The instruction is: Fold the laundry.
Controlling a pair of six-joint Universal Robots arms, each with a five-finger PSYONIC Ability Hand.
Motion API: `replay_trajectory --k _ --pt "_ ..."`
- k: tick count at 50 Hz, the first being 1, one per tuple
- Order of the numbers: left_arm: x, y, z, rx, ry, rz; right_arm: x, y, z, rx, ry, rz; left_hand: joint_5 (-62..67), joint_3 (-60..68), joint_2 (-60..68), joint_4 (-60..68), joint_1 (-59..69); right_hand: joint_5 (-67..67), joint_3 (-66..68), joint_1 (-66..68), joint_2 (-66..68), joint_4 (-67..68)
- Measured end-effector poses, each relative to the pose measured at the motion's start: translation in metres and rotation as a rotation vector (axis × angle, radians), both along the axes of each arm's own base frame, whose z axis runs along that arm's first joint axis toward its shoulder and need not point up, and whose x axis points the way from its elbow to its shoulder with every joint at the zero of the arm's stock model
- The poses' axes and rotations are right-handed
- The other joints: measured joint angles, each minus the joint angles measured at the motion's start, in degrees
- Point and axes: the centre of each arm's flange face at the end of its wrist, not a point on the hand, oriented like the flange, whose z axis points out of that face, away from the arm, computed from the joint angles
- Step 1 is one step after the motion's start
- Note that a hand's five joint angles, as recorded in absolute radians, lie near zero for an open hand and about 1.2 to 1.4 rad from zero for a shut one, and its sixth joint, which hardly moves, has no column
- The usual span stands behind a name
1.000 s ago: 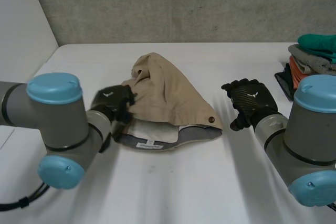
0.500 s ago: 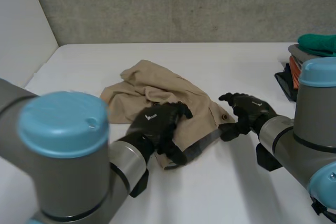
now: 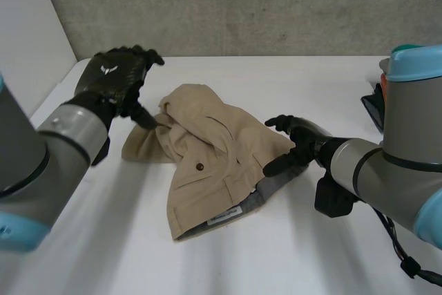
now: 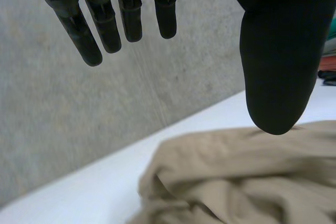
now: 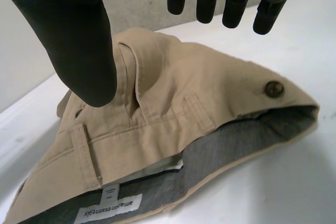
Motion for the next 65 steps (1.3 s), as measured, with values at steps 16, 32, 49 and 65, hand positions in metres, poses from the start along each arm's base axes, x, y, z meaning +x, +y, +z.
replay_trajectory --k 16,32,49,65 --pt "-0.017 -0.124 -0.103 -0.142 -0.375 -0.207 0.045 0.015 -0.052 0.128 0.000 -0.029 -0.5 0.0 -0.2 -0.2 0.0 0.0 0.0 0.0 0.0 0.0" --pt "-0.048 -0.130 -0.139 -0.166 -0.370 -0.265 0.065 0.003 -0.066 0.041 -0.022 -0.106 46.7 48.4 48.8 49.1 46.4 27.3 54.7 46.5 54.3 54.5" --pt "-0.056 -0.041 0.027 -0.380 -0.151 -0.138 0.017 -0.041 0.111 -0.679 0.035 -0.178 46.7 48.9 49.3 49.7 46.4 29.7 55.7 47.9 54.4 56.1" --pt "-0.070 0.071 -0.009 0.000 -0.122 -0.209 0.018 -0.034 0.111 -1.039 0.659 0.091 37.0 36.1 35.5 36.4 33.8 29.7 55.7 48.4 54.4 56.1"
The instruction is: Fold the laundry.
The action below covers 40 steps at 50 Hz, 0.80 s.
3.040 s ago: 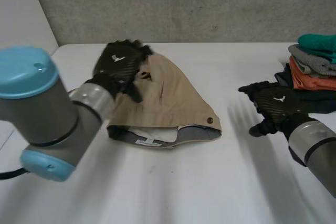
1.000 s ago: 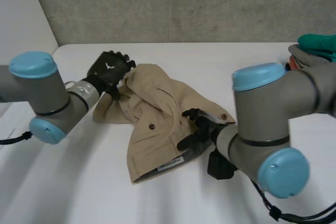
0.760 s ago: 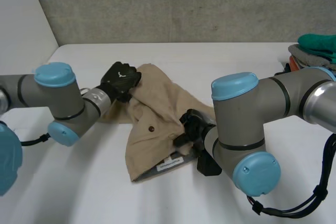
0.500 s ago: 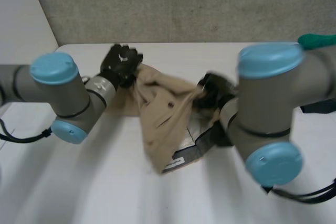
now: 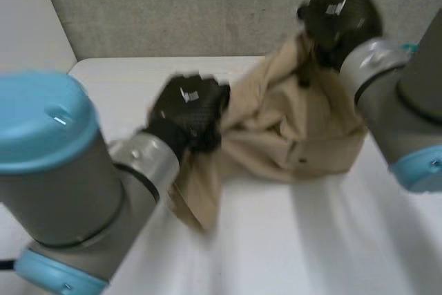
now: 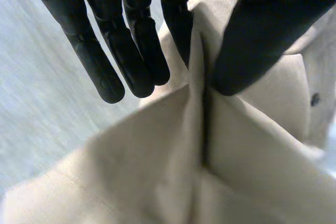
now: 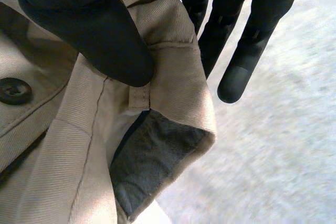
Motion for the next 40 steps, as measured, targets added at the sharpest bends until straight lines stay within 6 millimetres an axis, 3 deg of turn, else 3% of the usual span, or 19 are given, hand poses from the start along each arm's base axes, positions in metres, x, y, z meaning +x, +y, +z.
replay_trajectory --k 4,8,14,19,26,38,40 --pt "-0.001 0.002 -0.040 0.096 -0.080 0.014 0.000 0.000 -0.045 0.102 0.101 0.004 -21.7 -21.1 -20.5 -21.4 -19.7 0.0 0.0 0.0 0.0 0.0" --pt "0.004 0.000 -0.060 0.140 -0.131 0.056 -0.005 0.003 -0.082 0.207 0.158 0.003 -25.5 -24.4 -24.0 -25.1 -23.0 0.0 0.0 0.0 0.0 0.0" --pt "0.020 -0.004 -0.054 0.133 -0.124 0.133 -0.017 0.011 -0.113 0.303 0.196 -0.005 -29.4 -28.2 -27.4 -28.9 -26.4 0.0 0.0 0.0 0.0 0.0" --pt "0.035 -0.008 -0.043 0.130 -0.086 0.183 -0.024 0.020 -0.114 0.322 0.199 0.006 -29.6 -28.3 -27.7 -29.0 -26.4 0.0 0.0 0.0 0.0 0.0" --pt "0.045 -0.009 -0.046 0.191 -0.026 0.218 -0.031 0.038 -0.096 0.290 0.173 0.039 -29.6 -28.3 -27.7 -29.0 -26.4 0.0 0.0 0.0 0.0 0.0" --pt "0.026 -0.014 -0.091 0.320 -0.048 0.178 -0.038 0.056 -0.092 0.289 0.170 0.051 -29.2 -28.2 -27.5 -28.7 -26.4 0.0 0.0 -0.1 0.0 0.0" --pt "0.020 -0.019 -0.101 0.330 -0.066 0.173 -0.040 0.058 -0.092 0.289 0.170 0.050 -23.8 -24.1 -23.3 -23.7 -22.0 0.0 0.0 -0.1 0.0 0.0"
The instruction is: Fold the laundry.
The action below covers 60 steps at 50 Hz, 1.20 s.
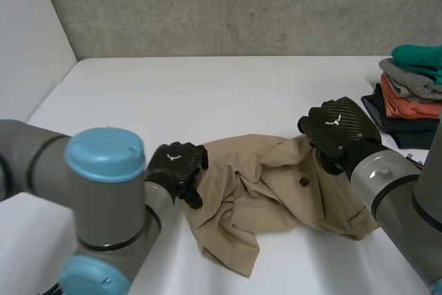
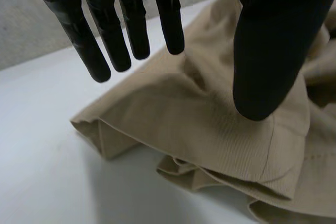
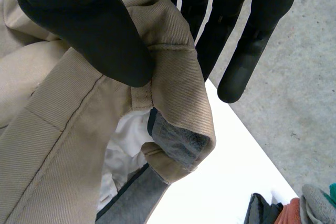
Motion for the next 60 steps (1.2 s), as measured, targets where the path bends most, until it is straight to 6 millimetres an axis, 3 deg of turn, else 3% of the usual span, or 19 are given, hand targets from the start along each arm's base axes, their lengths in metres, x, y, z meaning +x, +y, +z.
replay_trajectory --k 8,11,13,18,22,27,30,33,36,41,45,46,48,50,52,56,60 --pt "-0.011 -0.011 -0.016 0.006 -0.026 -0.001 -0.007 -0.001 0.009 -0.028 -0.010 -0.020 33.1 34.0 34.5 34.3 34.5 0.0 0.0 0.0 0.0 0.0" --pt "-0.012 -0.013 -0.006 -0.020 -0.012 0.005 -0.010 -0.003 0.015 -0.048 -0.011 -0.028 33.7 36.1 36.7 36.7 34.5 0.0 0.0 0.0 0.0 0.0" --pt "-0.012 -0.013 0.011 -0.058 0.014 0.010 -0.011 -0.004 0.022 -0.072 -0.009 -0.030 33.7 36.3 36.8 36.7 34.5 0.0 0.0 0.0 0.0 0.0" --pt "-0.003 -0.004 0.075 -0.186 0.090 0.011 -0.013 -0.006 0.048 -0.172 0.032 -0.014 33.7 36.6 37.0 36.7 34.5 0.0 0.0 0.0 0.0 0.1" --pt "0.014 0.014 0.127 -0.282 0.101 -0.005 -0.018 -0.004 0.076 -0.273 0.127 0.004 33.7 36.6 37.0 36.7 34.5 0.0 0.0 0.0 0.0 0.2" --pt "0.026 0.030 0.153 -0.313 0.052 -0.041 -0.023 0.002 0.096 -0.309 0.225 0.026 33.7 36.6 37.1 36.8 34.5 0.0 0.0 0.0 0.0 0.2" --pt "0.028 0.033 0.153 -0.300 0.005 -0.068 -0.025 0.005 0.099 -0.284 0.271 0.045 33.7 36.8 37.1 37.0 34.5 0.0 0.0 0.0 0.0 0.2" --pt "0.024 0.027 0.141 -0.271 -0.041 -0.082 -0.026 -0.001 0.087 -0.219 0.312 0.060 33.7 36.8 37.1 37.0 34.5 0.0 0.0 0.0 0.0 0.2" --pt "0.016 0.010 0.117 -0.228 -0.106 -0.087 -0.024 -0.015 0.064 -0.128 0.357 0.071 33.7 36.8 37.1 37.0 34.5 0.0 0.0 0.0 0.0 0.2" --pt "0.001 -0.046 0.071 -0.211 -0.228 -0.067 -0.013 -0.057 0.025 -0.049 0.391 0.077 33.7 36.9 37.2 37.0 34.5 0.0 0.1 0.0 0.3 0.2" --pt "-0.015 -0.091 0.062 -0.321 -0.262 -0.051 -0.002 -0.088 0.016 -0.116 0.364 0.057 33.7 36.9 37.2 37.0 34.5 0.0 0.1 0.0 0.6 0.2" --pt "-0.020 -0.103 0.066 -0.378 -0.258 -0.043 0.007 -0.110 0.020 -0.210 0.320 0.027 33.7 36.9 37.2 37.0 34.5 0.0 0.1 0.0 0.6 0.2" --pt "-0.028 -0.120 0.079 -0.485 -0.238 -0.027 0.012 -0.127 0.027 -0.299 0.274 -0.004 33.7 36.9 37.2 37.0 34.5 0.0 0.2 0.0 0.6 0.2" --pt "-0.039 -0.140 0.107 -0.668 -0.192 0.008 0.021 -0.157 0.052 -0.506 0.156 -0.079 33.7 36.9 37.2 37.0 34.5 0.0 0.3 0.0 0.6 0.2" --pt "-0.045 -0.152 0.137 -0.838 -0.138 0.051 0.025 -0.173 0.078 -0.675 0.051 -0.136 33.7 36.9 37.2 37.0 34.5 0.0 0.3 0.0 0.6 0.2" --pt "-0.047 -0.157 0.201 -1.138 -0.016 0.152 0.029 -0.183 0.130 -0.966 -0.141 -0.205 33.7 36.9 37.2 37.0 34.5 0.1 0.3 0.0 0.6 0.2" --pt "-0.041 -0.150 0.230 -1.247 0.039 0.200 0.035 -0.176 0.148 -1.054 -0.214 -0.201 34.0 36.9 37.2 37.0 34.5 0.2 0.3 0.0 0.6 0.2"
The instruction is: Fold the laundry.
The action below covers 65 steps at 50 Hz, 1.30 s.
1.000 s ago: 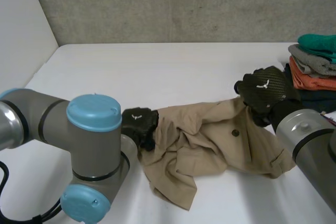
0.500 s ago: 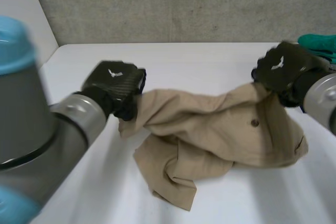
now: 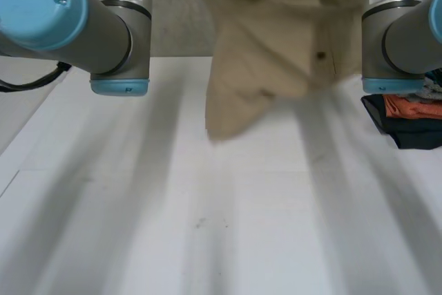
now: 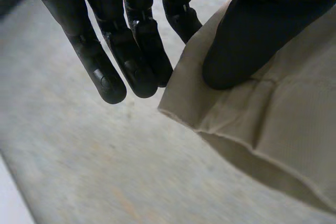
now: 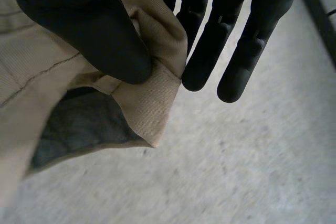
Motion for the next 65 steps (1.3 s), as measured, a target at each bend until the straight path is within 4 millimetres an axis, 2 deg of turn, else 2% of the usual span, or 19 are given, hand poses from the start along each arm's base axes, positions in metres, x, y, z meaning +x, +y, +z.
replay_trajectory --k 2,7,9,10,13,16,20,21,25,27,29,30,36,39,40,44,53,65 --pt "0.002 0.002 0.001 -0.001 0.003 0.001 0.004 0.006 0.001 -0.003 -0.002 0.018 0.6 0.0 0.0 0.0 0.0 0.0 0.0 0.0 0.0 0.0" --pt "0.006 0.009 -0.037 0.126 -0.061 -0.006 0.010 0.024 -0.022 0.116 0.048 0.058 1.0 0.1 0.0 0.0 0.0 0.0 0.4 0.0 0.0 0.0" --pt "0.006 0.010 -0.043 0.146 -0.071 -0.008 0.010 0.025 -0.026 0.132 0.054 0.060 1.0 0.1 0.0 0.0 0.0 0.0 0.4 0.0 0.0 0.0" --pt "0.009 0.015 -0.067 0.222 -0.109 -0.015 0.009 0.031 -0.047 0.222 0.088 0.066 1.0 0.1 0.1 0.0 0.0 0.0 0.5 0.0 0.0 0.0" --pt "0.011 0.023 -0.096 0.310 -0.149 -0.025 0.006 0.037 -0.076 0.338 0.132 0.065 1.0 0.1 0.2 0.0 0.0 0.0 0.6 0.0 0.0 0.0" --pt "0.014 0.037 -0.134 0.429 -0.203 -0.039 0.000 0.047 -0.117 0.513 0.197 0.062 1.0 0.2 0.2 0.0 0.0 0.0 0.7 0.0 0.0 0.0" --pt "0.018 0.056 -0.169 0.558 -0.265 -0.030 -0.007 0.059 -0.160 0.692 0.251 0.072 1.0 0.2 0.2 0.0 0.0 0.0 0.7 0.0 0.1 0.0" --pt "0.021 0.065 -0.183 0.617 -0.293 -0.013 -0.010 0.065 -0.178 0.769 0.268 0.080 1.0 0.2 0.2 0.0 0.0 0.0 0.7 0.0 0.2 0.0" --pt "0.032 0.088 -0.212 0.760 -0.364 0.053 -0.016 0.080 -0.217 0.928 0.302 0.101 1.0 0.2 0.2 0.0 0.0 0.0 0.7 0.0 0.2 0.0" --pt "0.038 0.100 -0.222 0.818 -0.401 0.087 -0.018 0.087 -0.231 0.985 0.316 0.109 1.0 0.2 0.2 0.0 0.0 0.0 0.7 0.0 0.2 0.0" --pt "0.039 0.105 -0.225 0.835 -0.413 0.097 -0.019 0.090 -0.235 1.003 0.321 0.111 1.0 0.2 0.2 0.0 0.0 0.0 0.7 0.0 0.2 0.0" --pt "0.044 0.117 -0.229 0.872 -0.443 0.119 -0.022 0.098 -0.243 1.045 0.336 0.116 1.0 0.2 0.2 0.0 0.0 0.0 0.7 0.0 0.2 0.0" --pt "0.061 0.154 -0.222 0.915 -0.493 0.129 -0.035 0.130 -0.241 1.138 0.400 0.124 1.0 0.2 0.2 0.0 0.0 0.0 0.7 0.0 0.2 0.0" --pt "0.067 0.163 -0.218 0.915 -0.492 0.121 -0.039 0.143 -0.238 1.164 0.421 0.141 -4.4 -6.3 -7.2 -6.5 -5.9 0.0 0.7 0.0 0.2 0.0" --pt "0.068 0.166 -0.216 0.914 -0.490 0.117 -0.041 0.148 -0.238 1.174 0.426 0.149 -15.8 -18.1 -19.1 -18.6 -18.7 0.0 0.7 0.0 0.3 0.0" --pt "0.070 0.170 -0.214 0.914 -0.480 0.088 -0.043 0.157 -0.239 1.200 0.422 0.175 -21.3 -23.6 -24.1 -24.3 -22.4 0.0 0.7 0.0 0.6 0.0" --pt "0.080 0.169 -0.216 0.998 -0.432 -0.016 -0.047 0.152 -0.241 1.245 0.281 0.197 -21.7 -23.8 -24.4 -24.6 -22.4 0.0 0.7 0.0 0.6 0.0" --pt "0.101 0.187 -0.227 1.143 -0.354 -0.051 -0.055 0.140 -0.240 1.288 0.127 0.187 -23.0 -25.1 -25.5 -25.8 -23.0 0.0 0.7 0.0 0.6 0.0"
